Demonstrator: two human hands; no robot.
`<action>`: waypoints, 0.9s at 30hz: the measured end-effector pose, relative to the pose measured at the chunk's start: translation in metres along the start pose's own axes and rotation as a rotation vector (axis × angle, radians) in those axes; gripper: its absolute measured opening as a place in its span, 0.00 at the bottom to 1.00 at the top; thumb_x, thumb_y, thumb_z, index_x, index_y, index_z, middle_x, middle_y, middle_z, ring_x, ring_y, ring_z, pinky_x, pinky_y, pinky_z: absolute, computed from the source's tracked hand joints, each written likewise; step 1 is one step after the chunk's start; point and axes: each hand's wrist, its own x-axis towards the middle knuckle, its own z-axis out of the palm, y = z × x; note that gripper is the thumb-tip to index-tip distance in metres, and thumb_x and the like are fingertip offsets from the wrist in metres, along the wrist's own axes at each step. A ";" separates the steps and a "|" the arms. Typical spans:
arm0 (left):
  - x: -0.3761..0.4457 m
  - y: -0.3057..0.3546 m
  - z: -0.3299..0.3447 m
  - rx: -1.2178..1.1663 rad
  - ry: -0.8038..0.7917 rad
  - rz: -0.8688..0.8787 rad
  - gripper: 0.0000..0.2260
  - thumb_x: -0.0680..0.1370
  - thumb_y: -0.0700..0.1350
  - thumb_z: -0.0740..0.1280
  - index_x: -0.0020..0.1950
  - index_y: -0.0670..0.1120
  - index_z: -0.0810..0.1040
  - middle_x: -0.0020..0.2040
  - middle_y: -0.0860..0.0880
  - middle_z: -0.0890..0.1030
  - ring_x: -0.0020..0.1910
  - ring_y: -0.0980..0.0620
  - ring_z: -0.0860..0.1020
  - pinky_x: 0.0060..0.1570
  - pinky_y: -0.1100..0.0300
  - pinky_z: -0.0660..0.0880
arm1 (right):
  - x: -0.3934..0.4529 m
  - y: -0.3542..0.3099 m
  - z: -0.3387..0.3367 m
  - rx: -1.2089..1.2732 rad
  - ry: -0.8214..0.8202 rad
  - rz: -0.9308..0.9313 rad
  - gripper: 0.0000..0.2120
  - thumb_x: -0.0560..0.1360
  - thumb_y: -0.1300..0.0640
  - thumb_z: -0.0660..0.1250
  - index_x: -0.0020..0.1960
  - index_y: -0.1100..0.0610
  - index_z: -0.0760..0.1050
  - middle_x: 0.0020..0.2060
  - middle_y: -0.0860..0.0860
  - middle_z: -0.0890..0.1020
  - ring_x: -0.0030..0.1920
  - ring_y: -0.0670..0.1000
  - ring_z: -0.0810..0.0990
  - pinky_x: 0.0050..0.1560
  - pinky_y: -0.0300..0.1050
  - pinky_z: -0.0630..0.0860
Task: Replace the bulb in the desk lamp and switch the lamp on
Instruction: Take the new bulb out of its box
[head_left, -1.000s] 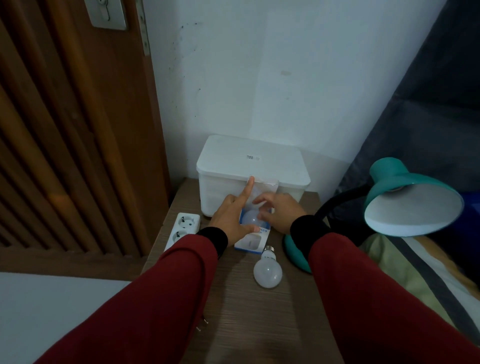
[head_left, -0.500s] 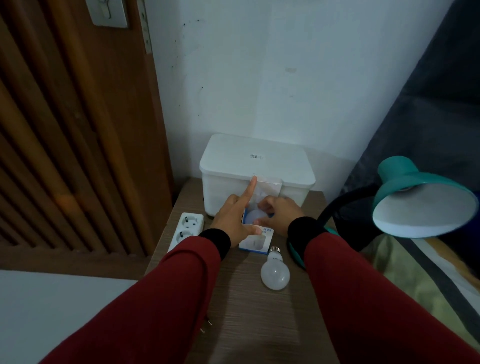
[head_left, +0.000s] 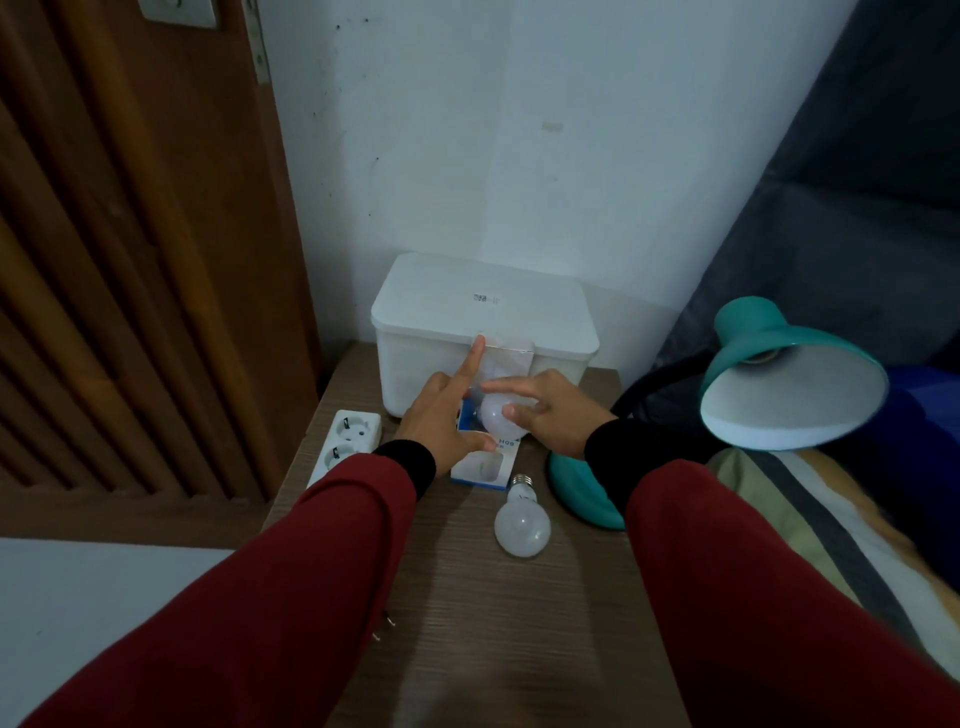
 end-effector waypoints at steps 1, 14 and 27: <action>0.000 0.001 0.000 0.000 0.000 -0.004 0.54 0.67 0.48 0.77 0.71 0.68 0.34 0.58 0.49 0.71 0.58 0.53 0.71 0.61 0.52 0.71 | -0.002 0.000 0.003 0.028 0.022 0.019 0.16 0.77 0.60 0.63 0.65 0.53 0.74 0.63 0.57 0.76 0.58 0.53 0.76 0.51 0.30 0.70; -0.006 0.004 0.005 -0.004 0.032 -0.011 0.54 0.67 0.51 0.76 0.66 0.74 0.33 0.55 0.52 0.69 0.49 0.57 0.71 0.49 0.64 0.69 | -0.027 -0.001 0.023 0.747 1.053 0.228 0.11 0.71 0.53 0.70 0.51 0.45 0.73 0.50 0.48 0.77 0.52 0.52 0.78 0.55 0.44 0.77; -0.013 0.029 -0.016 0.288 0.345 0.273 0.14 0.77 0.48 0.66 0.62 0.52 0.77 0.57 0.50 0.80 0.58 0.49 0.74 0.57 0.52 0.68 | -0.021 -0.007 0.014 0.971 1.195 0.307 0.07 0.71 0.55 0.71 0.48 0.53 0.76 0.44 0.49 0.77 0.49 0.54 0.78 0.37 0.46 0.80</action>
